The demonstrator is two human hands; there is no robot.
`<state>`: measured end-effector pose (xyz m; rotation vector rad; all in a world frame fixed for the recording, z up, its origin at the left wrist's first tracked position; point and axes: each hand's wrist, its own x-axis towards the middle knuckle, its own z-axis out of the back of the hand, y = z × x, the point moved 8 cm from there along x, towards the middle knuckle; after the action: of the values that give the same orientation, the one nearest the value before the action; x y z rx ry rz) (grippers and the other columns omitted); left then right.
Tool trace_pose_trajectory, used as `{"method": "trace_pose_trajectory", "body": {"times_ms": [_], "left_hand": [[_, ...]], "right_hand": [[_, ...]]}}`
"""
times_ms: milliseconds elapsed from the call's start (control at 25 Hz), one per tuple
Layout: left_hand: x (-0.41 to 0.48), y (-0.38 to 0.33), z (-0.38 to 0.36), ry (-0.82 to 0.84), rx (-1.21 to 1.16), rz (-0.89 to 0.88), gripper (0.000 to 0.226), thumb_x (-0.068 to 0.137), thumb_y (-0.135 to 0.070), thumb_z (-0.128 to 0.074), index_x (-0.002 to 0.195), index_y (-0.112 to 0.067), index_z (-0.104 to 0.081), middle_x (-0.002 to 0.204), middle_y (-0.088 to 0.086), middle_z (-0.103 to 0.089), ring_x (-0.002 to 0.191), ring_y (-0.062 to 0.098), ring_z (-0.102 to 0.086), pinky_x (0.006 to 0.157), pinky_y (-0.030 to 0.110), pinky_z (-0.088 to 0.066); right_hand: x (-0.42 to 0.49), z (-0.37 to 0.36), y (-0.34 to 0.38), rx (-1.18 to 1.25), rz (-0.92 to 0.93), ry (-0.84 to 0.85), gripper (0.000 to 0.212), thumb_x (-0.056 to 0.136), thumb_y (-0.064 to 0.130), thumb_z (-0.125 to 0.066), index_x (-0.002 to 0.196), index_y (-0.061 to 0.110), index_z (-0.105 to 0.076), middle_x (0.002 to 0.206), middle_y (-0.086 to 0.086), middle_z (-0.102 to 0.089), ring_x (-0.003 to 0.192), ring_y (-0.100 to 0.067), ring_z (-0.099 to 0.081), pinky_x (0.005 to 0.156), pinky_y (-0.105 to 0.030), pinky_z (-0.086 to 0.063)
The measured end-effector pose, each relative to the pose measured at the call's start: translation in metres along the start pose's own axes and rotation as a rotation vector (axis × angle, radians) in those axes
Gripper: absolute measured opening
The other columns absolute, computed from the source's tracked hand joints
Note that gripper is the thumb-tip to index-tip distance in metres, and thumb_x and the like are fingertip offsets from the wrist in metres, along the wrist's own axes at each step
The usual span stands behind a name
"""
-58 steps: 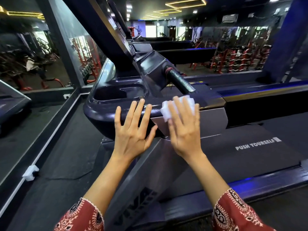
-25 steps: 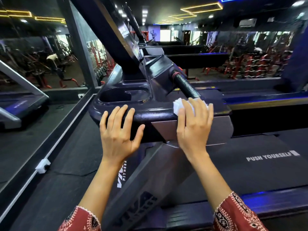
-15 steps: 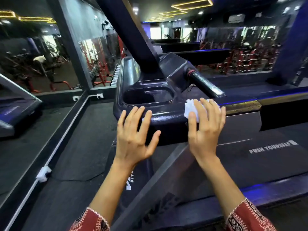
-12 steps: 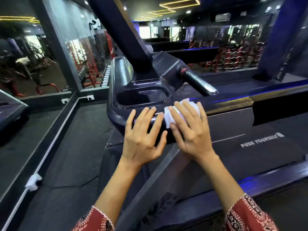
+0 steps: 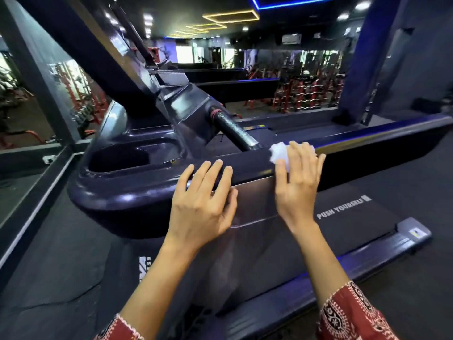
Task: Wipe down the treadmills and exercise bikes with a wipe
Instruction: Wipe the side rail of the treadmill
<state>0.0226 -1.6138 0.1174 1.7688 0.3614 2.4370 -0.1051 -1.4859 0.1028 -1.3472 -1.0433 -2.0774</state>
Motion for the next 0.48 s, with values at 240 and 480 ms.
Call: {"method": "trace_pose_trajectory", "body": {"times_ms": [240, 480], "left_hand": [[0.027, -0.050, -0.042, 0.013, 0.033, 0.034, 0.035, 0.087, -0.027, -0.058, 0.109, -0.003, -0.070, 0.113, 0.016, -0.067, 0.101, 0.031, -0.064, 0.092, 0.044, -0.044], [0.020, -0.100, -0.074, 0.030, 0.125, 0.075, 0.045, 0.088, -0.028, -0.059, 0.126, -0.005, -0.060, 0.134, 0.018, -0.054, 0.126, 0.029, -0.047, 0.109, 0.047, -0.027]], "right_hand": [[0.040, 0.013, -0.064, 0.025, 0.079, 0.075, 0.048, 0.103, 0.035, -0.031, 0.116, 0.004, -0.066, 0.120, -0.012, -0.064, 0.119, -0.034, -0.055, 0.112, -0.048, -0.019], [-0.008, 0.022, -0.086, 0.162, 0.371, 0.072, 0.041, 0.104, 0.026, -0.032, 0.139, 0.009, -0.043, 0.144, -0.017, -0.044, 0.138, -0.030, -0.035, 0.114, -0.052, -0.023]]}}
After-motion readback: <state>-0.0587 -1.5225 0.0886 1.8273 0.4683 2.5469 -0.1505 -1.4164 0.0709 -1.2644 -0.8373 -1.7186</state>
